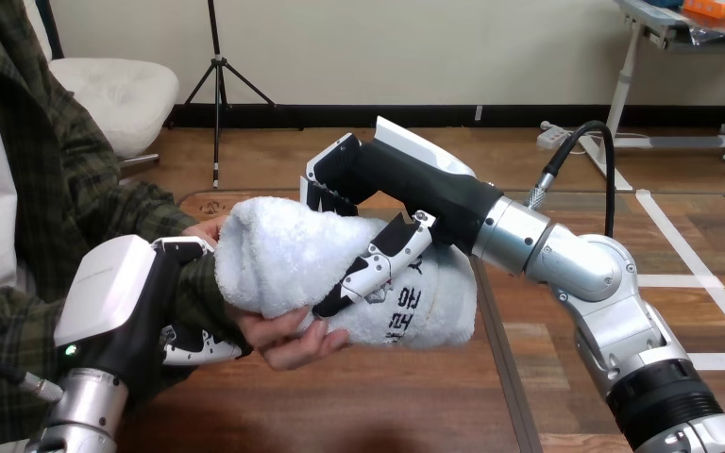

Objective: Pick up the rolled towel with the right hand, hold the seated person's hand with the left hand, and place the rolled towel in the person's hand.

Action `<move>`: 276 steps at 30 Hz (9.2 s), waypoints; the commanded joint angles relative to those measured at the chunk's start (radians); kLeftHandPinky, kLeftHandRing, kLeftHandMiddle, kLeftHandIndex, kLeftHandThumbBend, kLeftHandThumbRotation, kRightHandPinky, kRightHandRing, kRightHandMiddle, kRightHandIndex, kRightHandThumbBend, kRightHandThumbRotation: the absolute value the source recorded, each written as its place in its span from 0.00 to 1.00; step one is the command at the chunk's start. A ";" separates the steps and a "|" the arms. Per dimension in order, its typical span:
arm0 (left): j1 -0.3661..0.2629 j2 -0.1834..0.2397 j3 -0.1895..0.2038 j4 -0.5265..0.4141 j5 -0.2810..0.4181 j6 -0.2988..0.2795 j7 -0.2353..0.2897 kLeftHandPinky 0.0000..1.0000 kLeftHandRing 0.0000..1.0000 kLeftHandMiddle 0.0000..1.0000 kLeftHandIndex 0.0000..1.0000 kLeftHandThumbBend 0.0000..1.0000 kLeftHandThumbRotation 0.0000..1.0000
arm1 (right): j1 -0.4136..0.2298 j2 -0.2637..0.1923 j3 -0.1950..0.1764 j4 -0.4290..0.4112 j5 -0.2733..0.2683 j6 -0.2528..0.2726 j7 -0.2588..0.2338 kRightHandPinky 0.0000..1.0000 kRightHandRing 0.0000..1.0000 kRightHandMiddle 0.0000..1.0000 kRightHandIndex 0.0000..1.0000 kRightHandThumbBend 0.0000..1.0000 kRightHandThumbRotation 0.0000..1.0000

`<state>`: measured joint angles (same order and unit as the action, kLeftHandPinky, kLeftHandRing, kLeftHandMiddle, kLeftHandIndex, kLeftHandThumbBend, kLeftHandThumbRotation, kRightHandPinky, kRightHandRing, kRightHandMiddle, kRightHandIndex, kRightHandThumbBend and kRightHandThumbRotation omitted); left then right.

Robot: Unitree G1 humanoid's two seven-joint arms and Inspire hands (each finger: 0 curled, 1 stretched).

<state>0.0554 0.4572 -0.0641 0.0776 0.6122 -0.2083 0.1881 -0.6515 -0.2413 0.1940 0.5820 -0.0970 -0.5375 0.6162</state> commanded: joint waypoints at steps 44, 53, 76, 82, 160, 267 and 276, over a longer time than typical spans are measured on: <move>-0.099 -0.024 -0.026 -0.008 -0.011 -0.054 0.008 0.39 0.44 0.48 0.48 0.95 0.00 | -0.053 0.030 0.017 0.009 -0.011 -0.023 -0.025 0.10 0.15 0.21 0.26 0.80 0.00; -0.095 -0.023 -0.023 -0.014 -0.015 -0.055 0.006 0.39 0.43 0.48 0.48 0.95 0.00 | -0.049 0.030 0.018 0.005 -0.011 -0.017 -0.024 0.10 0.15 0.21 0.26 0.79 0.00; -0.098 -0.024 -0.024 -0.005 -0.015 -0.063 0.010 0.39 0.44 0.48 0.48 0.95 0.00 | -0.040 0.023 0.023 -0.001 -0.019 -0.017 -0.025 0.12 0.17 0.23 0.27 0.79 0.00; -0.098 -0.025 -0.025 0.001 -0.016 -0.066 0.012 0.39 0.44 0.49 0.48 0.95 0.00 | -0.032 0.021 0.020 -0.019 -0.015 -0.002 -0.023 0.17 0.22 0.29 0.32 0.81 0.00; -0.095 -0.013 -0.012 0.027 -0.055 -0.112 -0.001 0.39 0.44 0.49 0.48 0.95 0.00 | 0.133 -0.111 -0.073 -0.225 0.048 0.140 -0.020 1.00 1.00 1.00 1.00 1.00 0.69; 0.179 -0.053 0.008 -0.309 0.014 -0.137 -0.023 0.97 1.00 1.00 1.00 1.00 0.49 | 0.283 -0.143 -0.077 0.041 0.021 -0.115 -0.123 1.00 1.00 0.98 1.00 1.00 0.73; 0.199 -0.087 0.000 -0.245 -0.046 -0.205 -0.002 0.99 1.00 1.00 1.00 1.00 0.54 | 0.301 -0.146 -0.083 0.011 0.035 -0.121 -0.119 1.00 1.00 0.98 1.00 1.00 0.73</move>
<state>0.2719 0.3943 -0.0616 -0.2063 0.6046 -0.3766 0.1595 -0.3348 -0.3834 0.1435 0.6425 -0.0893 -0.6326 0.5125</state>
